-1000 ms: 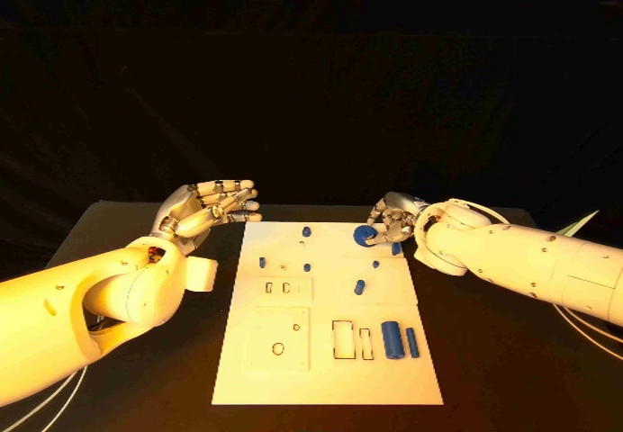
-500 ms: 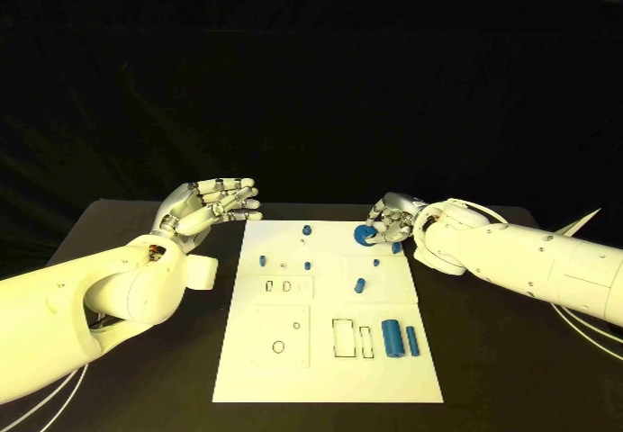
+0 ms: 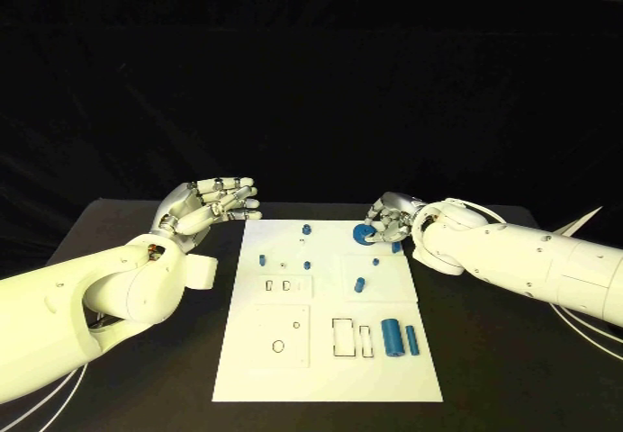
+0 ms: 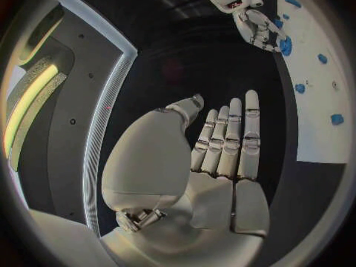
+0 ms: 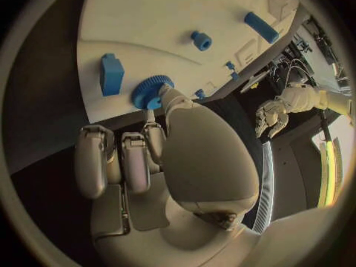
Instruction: Assemble the parts on the task board
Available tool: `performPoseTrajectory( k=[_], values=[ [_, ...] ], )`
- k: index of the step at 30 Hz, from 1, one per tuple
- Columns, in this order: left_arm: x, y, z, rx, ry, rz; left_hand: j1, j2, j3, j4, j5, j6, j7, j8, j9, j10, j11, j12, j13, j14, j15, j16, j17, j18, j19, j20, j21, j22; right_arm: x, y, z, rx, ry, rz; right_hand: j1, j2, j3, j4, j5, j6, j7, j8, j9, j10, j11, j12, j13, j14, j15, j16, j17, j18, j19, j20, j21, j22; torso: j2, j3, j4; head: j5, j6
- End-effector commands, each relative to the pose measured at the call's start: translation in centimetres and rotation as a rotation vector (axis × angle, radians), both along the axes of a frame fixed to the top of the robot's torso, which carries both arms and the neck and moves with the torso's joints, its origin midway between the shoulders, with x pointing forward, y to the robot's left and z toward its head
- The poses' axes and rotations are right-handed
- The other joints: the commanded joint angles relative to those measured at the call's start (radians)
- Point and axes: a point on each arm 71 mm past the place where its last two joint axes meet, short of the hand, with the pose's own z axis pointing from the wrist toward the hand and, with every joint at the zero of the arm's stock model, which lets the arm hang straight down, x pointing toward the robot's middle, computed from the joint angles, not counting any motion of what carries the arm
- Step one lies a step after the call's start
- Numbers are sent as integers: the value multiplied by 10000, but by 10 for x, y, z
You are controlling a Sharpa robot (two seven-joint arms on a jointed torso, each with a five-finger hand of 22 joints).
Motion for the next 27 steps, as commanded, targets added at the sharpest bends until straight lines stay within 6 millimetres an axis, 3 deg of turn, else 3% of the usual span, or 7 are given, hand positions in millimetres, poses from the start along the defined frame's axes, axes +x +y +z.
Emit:
performPoseTrajectory(
  k=[1, 7, 15, 27],
  values=[
    [0, -1, 1, -22, -28, -50, -86, -133, 253, 11, 27, -6, 27, 164, 198, 42, 13, -149, 100, -135, 2, 133, 170, 134, -66, -66, 143, 140, -3, 4, 1, -30, -421, 103, -189, 272, 1018, -109, 106, 743, -142, 490, 306, 503, -127, 219, 851, 931, -135, 150, 2275, -261, 413, -87, 308, 1686, -2, 2, -1, 8, 25],
    [0, 0, 1, -15, -22, -37, -92, -126, 261, -15, 26, -8, 32, 162, 204, 43, 14, -157, 99, -148, 3, 132, 204, 131, -94, -70, 188, 168, -14, 19, 11, -17, -1702, 513, -411, 161, 1286, -239, 91, 809, -188, 582, 326, 624, -176, 311, 967, 938, -189, 159, 2301, -303, 497, -148, 455, 1826, -13, 9, -5, 34, 57],
    [1, 0, 1, -13, -20, -33, -92, -126, 261, -15, 26, -8, 32, 162, 204, 43, 14, -157, 99, -148, 3, 132, 204, 131, -94, -70, 188, 168, -33, 61, 23, -249, -2967, 1575, -684, 19, 1376, -251, 78, 807, -191, 612, 324, 698, -177, 373, 1046, 949, -192, 174, 2346, -348, 588, -160, 616, 1974, -8, 6, -8, 26, 92],
    [1, -2, 1, -23, -8, -73, -92, -126, 261, -15, 26, -8, 32, 162, 204, 43, 14, -157, 99, -148, 3, 132, 204, 131, -94, -70, 188, 168, -38, 113, 16, -594, -3279, 2385, -713, 12, 1400, -257, 80, 808, -195, 617, 323, 688, -180, 359, 1033, 950, -194, 177, 2355, -357, 606, -162, 648, 2003, 5, -24, 43, 51, 83]
  ],
)
